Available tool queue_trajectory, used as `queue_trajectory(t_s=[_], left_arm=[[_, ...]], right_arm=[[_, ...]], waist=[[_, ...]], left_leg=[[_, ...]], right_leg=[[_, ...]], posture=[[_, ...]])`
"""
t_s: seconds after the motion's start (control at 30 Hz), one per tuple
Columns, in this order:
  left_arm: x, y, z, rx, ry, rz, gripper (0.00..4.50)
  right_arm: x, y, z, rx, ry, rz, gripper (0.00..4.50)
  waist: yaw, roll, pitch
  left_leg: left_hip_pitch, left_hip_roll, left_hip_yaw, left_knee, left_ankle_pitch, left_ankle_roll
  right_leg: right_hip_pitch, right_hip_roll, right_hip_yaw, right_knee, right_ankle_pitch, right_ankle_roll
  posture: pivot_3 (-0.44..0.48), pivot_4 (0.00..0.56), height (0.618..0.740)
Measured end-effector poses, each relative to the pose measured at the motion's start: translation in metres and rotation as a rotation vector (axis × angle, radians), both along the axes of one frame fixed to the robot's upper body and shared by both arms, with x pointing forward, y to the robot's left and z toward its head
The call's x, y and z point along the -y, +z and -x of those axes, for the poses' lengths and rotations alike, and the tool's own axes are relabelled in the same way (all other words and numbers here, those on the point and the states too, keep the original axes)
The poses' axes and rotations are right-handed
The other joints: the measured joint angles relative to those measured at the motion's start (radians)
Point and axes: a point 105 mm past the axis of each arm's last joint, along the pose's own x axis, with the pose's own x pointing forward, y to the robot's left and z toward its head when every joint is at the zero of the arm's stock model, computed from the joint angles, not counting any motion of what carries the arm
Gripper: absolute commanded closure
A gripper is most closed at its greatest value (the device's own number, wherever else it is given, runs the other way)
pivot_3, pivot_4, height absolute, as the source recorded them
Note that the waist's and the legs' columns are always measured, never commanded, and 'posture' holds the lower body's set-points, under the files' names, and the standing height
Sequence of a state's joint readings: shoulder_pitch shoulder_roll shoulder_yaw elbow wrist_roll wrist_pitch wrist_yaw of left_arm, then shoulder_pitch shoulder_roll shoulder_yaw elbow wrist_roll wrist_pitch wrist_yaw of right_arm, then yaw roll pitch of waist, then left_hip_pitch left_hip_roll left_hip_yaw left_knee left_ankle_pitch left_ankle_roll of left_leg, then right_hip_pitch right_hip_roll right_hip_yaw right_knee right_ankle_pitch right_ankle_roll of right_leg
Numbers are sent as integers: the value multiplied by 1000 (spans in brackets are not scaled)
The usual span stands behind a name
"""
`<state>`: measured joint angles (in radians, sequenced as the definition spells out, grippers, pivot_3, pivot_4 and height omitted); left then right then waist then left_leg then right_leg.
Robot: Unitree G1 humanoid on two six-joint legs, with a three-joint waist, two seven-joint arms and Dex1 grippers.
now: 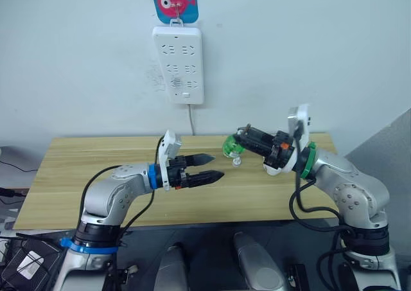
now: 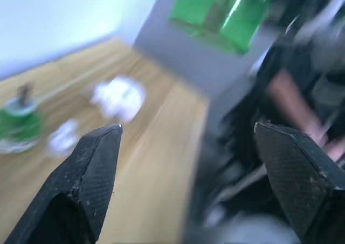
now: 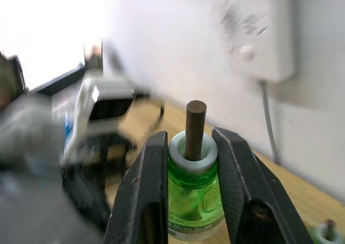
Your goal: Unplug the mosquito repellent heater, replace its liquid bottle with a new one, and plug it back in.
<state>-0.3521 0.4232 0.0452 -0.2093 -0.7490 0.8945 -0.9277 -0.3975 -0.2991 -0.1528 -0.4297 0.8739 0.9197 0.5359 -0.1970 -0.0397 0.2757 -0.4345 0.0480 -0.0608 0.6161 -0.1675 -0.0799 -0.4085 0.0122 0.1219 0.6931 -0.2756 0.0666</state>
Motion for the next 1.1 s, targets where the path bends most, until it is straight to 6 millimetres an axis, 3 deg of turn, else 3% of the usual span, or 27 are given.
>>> queue_trajectory(t_s=[0.3, 0.57, 1.1], left_arm=[[18, 27, 1, -207, 95, 286, 301], [22, 52, 5, -306, 49, 486, 301], [30, 60, 0, -358, 56, 545, 301]], right_arm=[[7, 10, -2, -246, -35, -296, 3665], [8, 21, -1, -322, -23, -380, 3665], [7, 18, 5, -370, 15, -395, 3665]], waist=[[-4, 0, -1], [-1, 0, -1], [-2, 1, -5]], left_leg=[[0, 0, 2, 13, 0, 0], [0, 0, 2, 12, 0, 0], [-1, -1, 3, 12, 0, 0]], right_leg=[[2, 2, 4, 4, -2, 4], [2, 2, 4, 3, -2, 4], [2, 2, 5, 1, -2, 4]], posture=[[-236, 194, 733], [-234, 189, 733], [-243, 186, 733]])
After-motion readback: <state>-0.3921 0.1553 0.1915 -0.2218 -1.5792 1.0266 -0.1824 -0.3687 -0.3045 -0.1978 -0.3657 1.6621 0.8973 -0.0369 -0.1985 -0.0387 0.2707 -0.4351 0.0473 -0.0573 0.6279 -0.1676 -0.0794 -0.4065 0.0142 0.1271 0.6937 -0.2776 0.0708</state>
